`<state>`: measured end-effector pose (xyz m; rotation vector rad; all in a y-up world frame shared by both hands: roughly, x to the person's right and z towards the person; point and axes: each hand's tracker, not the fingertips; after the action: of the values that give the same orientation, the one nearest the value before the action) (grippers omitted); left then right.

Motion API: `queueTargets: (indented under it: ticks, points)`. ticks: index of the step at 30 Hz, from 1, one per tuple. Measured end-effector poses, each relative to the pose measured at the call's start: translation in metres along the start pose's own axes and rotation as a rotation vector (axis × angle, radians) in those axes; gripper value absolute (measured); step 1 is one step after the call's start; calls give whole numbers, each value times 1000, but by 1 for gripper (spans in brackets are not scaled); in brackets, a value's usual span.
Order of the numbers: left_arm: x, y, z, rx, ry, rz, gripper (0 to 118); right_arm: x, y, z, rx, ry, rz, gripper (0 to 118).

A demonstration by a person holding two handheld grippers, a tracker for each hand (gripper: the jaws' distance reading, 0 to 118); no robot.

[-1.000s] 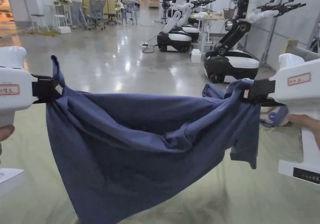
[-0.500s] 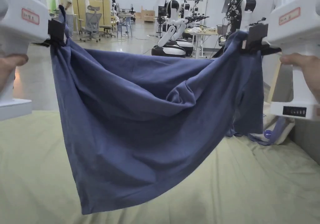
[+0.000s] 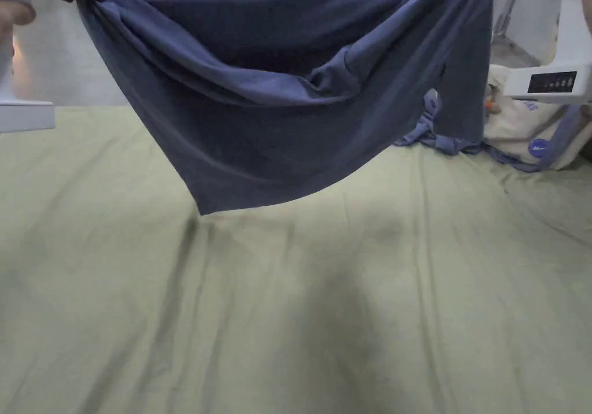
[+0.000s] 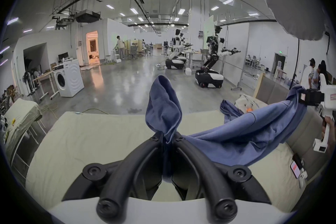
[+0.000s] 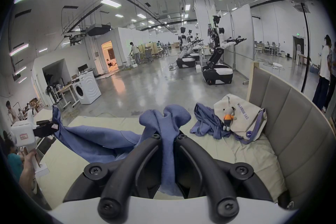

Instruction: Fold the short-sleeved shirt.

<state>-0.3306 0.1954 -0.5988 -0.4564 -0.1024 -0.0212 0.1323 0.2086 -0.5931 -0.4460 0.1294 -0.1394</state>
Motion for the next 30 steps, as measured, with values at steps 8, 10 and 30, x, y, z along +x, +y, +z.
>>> queueTargets:
  ticks: [8, 10, 30]
  points:
    - [-3, -120, 55, -92, -133, -58, 8, 23, -107, 36, -111, 58, 42, 9]
    - [1, -155, 79, -131, -157, -82, 8, 27, -139, 53, -151, 86, 49, 9]
    - [27, -392, 202, -499, -181, -18, 8, 28, -415, 216, -568, 85, 184, 9]
